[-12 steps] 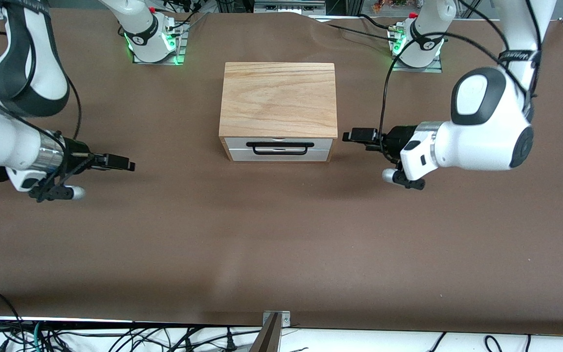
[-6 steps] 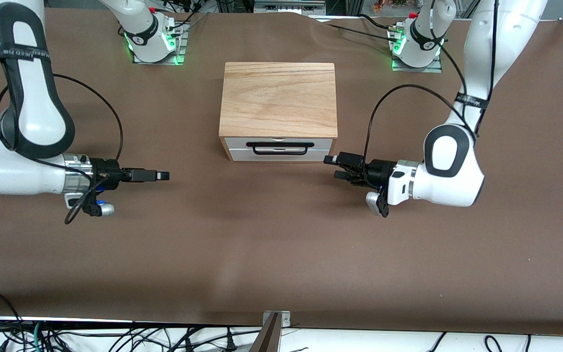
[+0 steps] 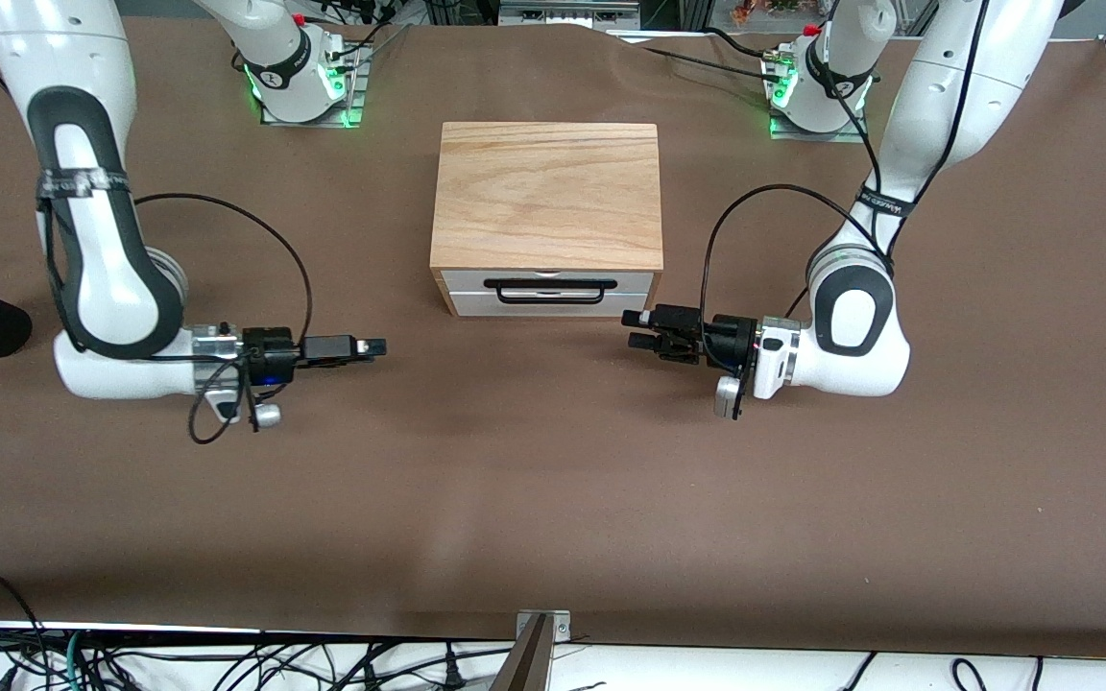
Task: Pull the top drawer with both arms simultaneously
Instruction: 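Close the left and right grippers on the black drawer handle, then pull the handle outward with both grippers, sliding the drawer open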
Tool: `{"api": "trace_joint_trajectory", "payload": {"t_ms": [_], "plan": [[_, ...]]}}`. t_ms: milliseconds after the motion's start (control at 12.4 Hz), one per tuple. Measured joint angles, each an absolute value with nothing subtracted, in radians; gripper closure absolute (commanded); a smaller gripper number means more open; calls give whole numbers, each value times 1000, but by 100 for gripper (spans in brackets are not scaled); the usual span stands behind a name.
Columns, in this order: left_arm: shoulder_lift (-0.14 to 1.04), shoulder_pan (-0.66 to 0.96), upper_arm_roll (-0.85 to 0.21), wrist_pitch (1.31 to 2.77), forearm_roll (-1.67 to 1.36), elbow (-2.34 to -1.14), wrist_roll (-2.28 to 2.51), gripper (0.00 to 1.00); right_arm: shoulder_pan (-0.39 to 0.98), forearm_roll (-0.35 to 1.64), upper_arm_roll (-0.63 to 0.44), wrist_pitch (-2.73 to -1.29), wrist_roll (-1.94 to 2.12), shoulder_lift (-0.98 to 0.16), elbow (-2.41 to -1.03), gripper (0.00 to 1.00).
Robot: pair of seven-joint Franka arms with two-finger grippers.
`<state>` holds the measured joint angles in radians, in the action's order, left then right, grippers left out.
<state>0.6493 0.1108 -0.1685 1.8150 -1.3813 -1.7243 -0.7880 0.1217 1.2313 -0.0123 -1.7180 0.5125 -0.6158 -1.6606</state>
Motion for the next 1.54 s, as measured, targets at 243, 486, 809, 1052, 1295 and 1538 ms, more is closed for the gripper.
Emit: {"api": "trace_joint_trajectory", "payload": {"t_ms": [243,486,809,1052,1295,1538], "plan": [[693,135,-169,1844,-1449,-1736,-889,31,148,1378,19,-1702,650,-665,-1698,0],[723,156,-171,1845,-1462,-1764,-910,49,172,1425,42,-1701,713,-666,-1711,0],[724,163,-191,1831,-1465,-1813,-918,59,217,1518,45,-1691,862,-692,-1761,0],[719,165,-221,1830,-1465,-1821,-921,61,247,1579,46,-1675,968,-732,-1797,0],[707,163,-226,1830,-1465,-1824,-922,100,261,1606,47,-1628,1010,-741,-1812,1],[708,164,-226,1839,-1466,-1830,-937,100,268,1628,48,-1613,1015,-741,-1818,16]]}}
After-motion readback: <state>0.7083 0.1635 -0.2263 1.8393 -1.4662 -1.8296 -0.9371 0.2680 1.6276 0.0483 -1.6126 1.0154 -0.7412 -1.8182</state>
